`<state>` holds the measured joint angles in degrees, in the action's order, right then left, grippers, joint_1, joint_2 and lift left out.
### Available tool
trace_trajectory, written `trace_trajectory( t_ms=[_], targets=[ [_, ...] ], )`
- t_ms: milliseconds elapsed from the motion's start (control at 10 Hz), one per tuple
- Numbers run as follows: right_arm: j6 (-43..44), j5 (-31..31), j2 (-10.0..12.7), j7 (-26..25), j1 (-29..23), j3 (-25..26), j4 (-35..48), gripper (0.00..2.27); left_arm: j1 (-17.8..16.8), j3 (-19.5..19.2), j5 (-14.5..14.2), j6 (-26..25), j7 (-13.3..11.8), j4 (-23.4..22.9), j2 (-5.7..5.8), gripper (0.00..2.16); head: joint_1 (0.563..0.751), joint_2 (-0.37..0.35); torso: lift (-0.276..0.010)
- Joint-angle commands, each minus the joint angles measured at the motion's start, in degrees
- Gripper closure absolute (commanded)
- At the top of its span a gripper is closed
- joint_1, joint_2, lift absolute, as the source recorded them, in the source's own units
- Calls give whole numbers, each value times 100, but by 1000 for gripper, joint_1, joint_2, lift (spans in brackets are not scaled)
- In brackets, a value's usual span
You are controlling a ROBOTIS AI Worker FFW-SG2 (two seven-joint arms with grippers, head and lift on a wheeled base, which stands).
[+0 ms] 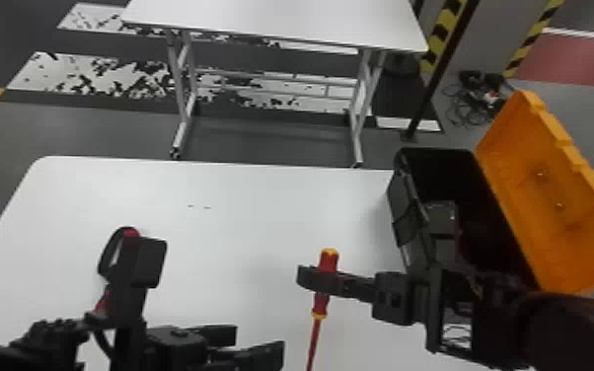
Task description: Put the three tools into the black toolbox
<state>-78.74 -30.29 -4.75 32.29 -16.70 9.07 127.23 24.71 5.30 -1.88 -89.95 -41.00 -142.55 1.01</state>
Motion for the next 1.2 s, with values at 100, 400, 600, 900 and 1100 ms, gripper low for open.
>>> trace_trajectory(
  t_ms=[100, 400, 600, 900, 1100],
  targets=[
    [-332, -381, 0, -83, 53, 376, 320, 2236, 227, -855, -691, -8, -294, -54, 92, 124, 695, -72, -51],
    [-490, -777, 0, -127, 211, 815, 417, 2236, 236, -1672, -1447, -8, -787, 227, 101, 130, 695, -51, -51],
    [-718, -1084, -17, -206, 422, 1193, 452, 2236, 51, -1927, -1746, -8, -1068, 579, 119, 144, 695, -53, -51],
    [-824, -1357, -176, -259, 650, 1721, 557, 2236, -36, -2059, -1834, -8, -1279, 1036, 216, 144, 695, -88, -51],
    [-718, -1102, -510, -259, 975, 2081, 513, 2236, 78, -2235, -1843, -8, -1358, 1036, 224, 144, 695, -121, -51]
  ],
)
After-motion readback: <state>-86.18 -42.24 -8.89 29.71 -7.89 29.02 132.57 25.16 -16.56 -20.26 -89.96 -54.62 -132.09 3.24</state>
